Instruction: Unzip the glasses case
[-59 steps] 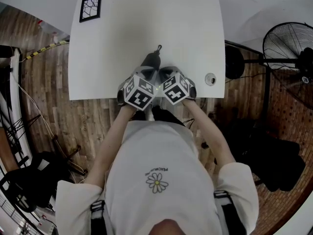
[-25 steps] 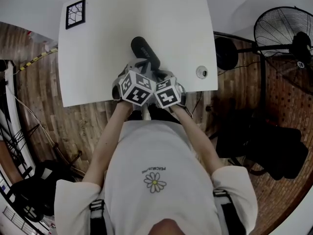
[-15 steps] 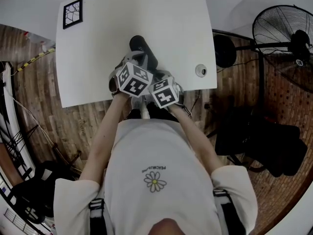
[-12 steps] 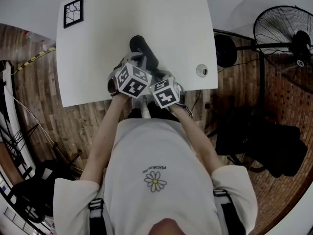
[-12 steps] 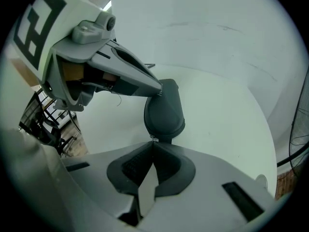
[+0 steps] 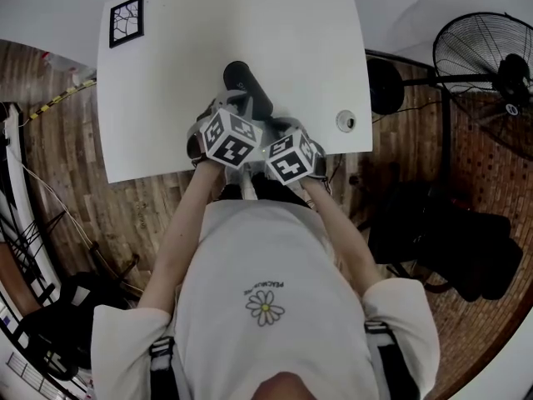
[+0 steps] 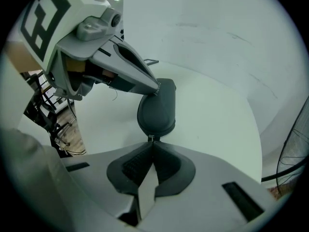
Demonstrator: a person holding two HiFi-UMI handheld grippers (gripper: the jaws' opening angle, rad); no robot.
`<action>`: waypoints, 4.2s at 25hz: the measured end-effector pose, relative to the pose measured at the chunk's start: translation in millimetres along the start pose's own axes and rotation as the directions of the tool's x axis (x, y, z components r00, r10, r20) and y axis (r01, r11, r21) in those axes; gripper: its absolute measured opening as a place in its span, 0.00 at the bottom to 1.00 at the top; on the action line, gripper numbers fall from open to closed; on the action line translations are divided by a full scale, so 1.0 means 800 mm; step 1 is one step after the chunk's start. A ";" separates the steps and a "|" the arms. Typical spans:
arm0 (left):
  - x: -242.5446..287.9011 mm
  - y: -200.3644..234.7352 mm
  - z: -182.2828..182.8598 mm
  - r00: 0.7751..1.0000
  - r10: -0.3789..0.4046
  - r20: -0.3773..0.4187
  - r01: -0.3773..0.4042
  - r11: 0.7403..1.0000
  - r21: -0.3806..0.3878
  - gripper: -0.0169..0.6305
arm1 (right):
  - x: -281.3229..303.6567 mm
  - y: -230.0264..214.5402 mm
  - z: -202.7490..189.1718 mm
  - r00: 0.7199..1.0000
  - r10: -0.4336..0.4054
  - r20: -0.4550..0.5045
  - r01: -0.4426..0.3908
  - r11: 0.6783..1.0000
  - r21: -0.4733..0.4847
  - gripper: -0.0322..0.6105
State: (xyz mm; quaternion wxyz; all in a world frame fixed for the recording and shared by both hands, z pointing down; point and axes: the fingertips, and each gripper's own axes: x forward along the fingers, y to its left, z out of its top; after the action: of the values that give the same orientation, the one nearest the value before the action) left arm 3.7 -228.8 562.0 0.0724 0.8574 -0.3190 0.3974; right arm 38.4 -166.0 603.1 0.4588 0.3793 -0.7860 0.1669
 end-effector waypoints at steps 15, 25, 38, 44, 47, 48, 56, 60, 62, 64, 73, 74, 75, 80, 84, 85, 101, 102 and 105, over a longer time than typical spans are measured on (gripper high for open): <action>0.007 -0.004 0.004 0.999 -0.033 -0.039 0.033 0.999 0.012 0.04 | 0.003 -0.060 0.010 0.999 -0.030 -0.041 0.027 0.997 -0.078 0.06; 0.007 -0.003 0.007 0.999 -0.033 -0.020 0.033 0.999 -0.006 0.04 | 0.017 -0.066 0.018 0.996 0.082 -0.031 -0.087 0.962 -0.258 0.06; -0.080 0.073 0.074 0.930 0.150 0.335 -0.063 0.964 -0.257 0.05 | -0.061 -0.124 0.071 0.974 -0.069 0.218 0.081 0.996 -0.043 0.12; -0.141 0.081 0.118 0.868 0.215 0.447 -0.089 0.954 -0.287 0.05 | -0.140 -0.153 0.133 0.899 -0.161 0.407 0.174 0.985 0.006 0.21; -0.168 0.081 0.125 0.839 0.259 0.478 -0.118 0.945 -0.306 0.04 | -0.149 -0.123 0.141 0.897 -0.131 0.423 0.188 0.978 -0.095 0.23; -0.174 0.080 0.123 0.832 0.275 0.482 -0.127 0.940 -0.316 0.05 | -0.142 -0.107 0.135 0.906 -0.111 0.409 0.186 0.971 -0.150 0.29; -0.185 0.065 0.080 0.847 0.301 0.439 -0.153 0.927 -0.341 0.04 | -0.063 -0.020 0.068 0.946 -0.077 0.315 0.189 0.921 -0.341 0.43; -0.182 0.063 0.069 0.858 0.300 0.416 -0.163 0.928 -0.334 0.05 | -0.040 -0.030 0.057 0.950 -0.131 0.284 0.238 0.893 -0.383 0.43; -0.181 0.064 0.066 0.861 0.301 0.410 -0.167 0.928 -0.332 0.05 | -0.031 -0.032 0.053 0.955 -0.138 0.261 0.239 0.880 -0.410 0.43; -0.180 0.066 0.062 0.861 0.305 0.407 -0.168 0.926 -0.339 0.05 | -0.024 -0.031 0.047 0.962 -0.136 0.235 0.231 0.867 -0.442 0.43; -0.179 0.078 0.054 0.864 0.312 0.396 -0.167 0.918 -0.359 0.05 | -0.034 -0.069 0.058 0.946 -0.205 0.251 0.291 0.878 -0.380 0.43; -0.178 0.079 0.052 0.865 0.312 0.393 -0.167 0.917 -0.361 0.05 | -0.035 -0.078 0.060 0.943 -0.216 0.254 0.299 0.886 -0.355 0.43; -0.177 0.079 0.050 0.866 0.313 0.391 -0.167 0.916 -0.364 0.05 | -0.036 -0.089 0.062 0.939 -0.230 0.255 0.308 0.893 -0.329 0.43; -0.177 0.080 0.048 0.868 0.315 0.384 -0.168 0.914 -0.370 0.05 | -0.035 -0.133 0.061 0.930 -0.286 0.232 0.339 0.911 -0.235 0.43; -0.179 0.083 0.047 0.866 0.319 0.385 -0.171 0.912 -0.372 0.05 | -0.033 -0.153 0.061 0.924 -0.307 0.228 0.348 0.922 -0.168 0.43; -0.179 0.083 0.047 0.866 0.320 0.385 -0.172 0.912 -0.372 0.05 | -0.034 -0.156 0.061 0.923 -0.309 0.231 0.347 0.927 -0.146 0.43; -0.199 0.084 0.073 0.834 0.336 0.439 -0.173 0.913 -0.369 0.05 | -0.131 -0.181 0.124 0.783 -0.423 0.455 0.461 0.887 0.031 0.43; -0.205 0.085 0.077 0.825 0.340 0.451 -0.174 0.913 -0.370 0.04 | -0.150 -0.183 0.135 0.747 -0.442 0.497 0.466 0.881 0.082 0.43; -0.224 0.087 0.094 0.792 0.357 0.496 -0.179 0.911 -0.371 0.05 | -0.209 -0.179 0.165 0.642 -0.465 0.610 0.435 0.876 0.211 0.43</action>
State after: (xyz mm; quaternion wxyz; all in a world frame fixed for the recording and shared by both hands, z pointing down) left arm -76.8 -224.4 372.0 0.0507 0.8586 -0.5030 0.0844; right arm 116.3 -266.7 380.3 0.1792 0.6061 -0.7713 -0.0752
